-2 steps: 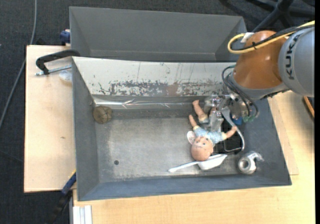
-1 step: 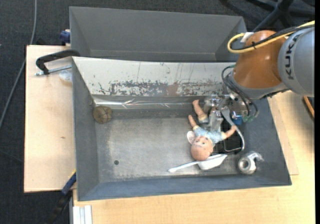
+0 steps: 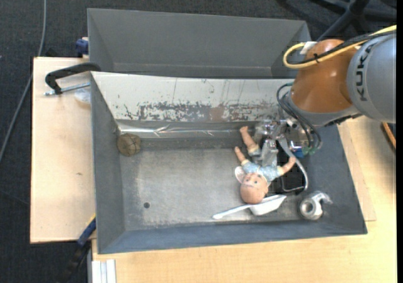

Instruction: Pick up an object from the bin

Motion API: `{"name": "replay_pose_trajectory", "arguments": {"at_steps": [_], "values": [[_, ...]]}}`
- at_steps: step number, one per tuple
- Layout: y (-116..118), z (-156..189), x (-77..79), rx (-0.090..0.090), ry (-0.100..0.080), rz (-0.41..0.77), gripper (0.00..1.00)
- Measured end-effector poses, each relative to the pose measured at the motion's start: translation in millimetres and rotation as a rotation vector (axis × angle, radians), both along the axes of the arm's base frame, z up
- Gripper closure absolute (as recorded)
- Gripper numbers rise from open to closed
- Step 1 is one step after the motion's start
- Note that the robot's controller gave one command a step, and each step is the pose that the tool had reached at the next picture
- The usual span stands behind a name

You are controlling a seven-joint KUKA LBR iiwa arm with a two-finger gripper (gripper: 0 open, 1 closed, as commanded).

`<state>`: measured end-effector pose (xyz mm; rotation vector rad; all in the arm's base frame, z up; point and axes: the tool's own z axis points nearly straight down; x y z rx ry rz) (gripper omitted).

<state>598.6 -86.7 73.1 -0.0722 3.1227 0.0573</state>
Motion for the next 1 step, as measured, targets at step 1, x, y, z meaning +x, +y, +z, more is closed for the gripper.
{"name": "replay_pose_trajectory", "arguments": {"at_steps": [1], "values": [[-0.9,-0.5,0.1,0.004,0.0,-0.013,1.0]]}}
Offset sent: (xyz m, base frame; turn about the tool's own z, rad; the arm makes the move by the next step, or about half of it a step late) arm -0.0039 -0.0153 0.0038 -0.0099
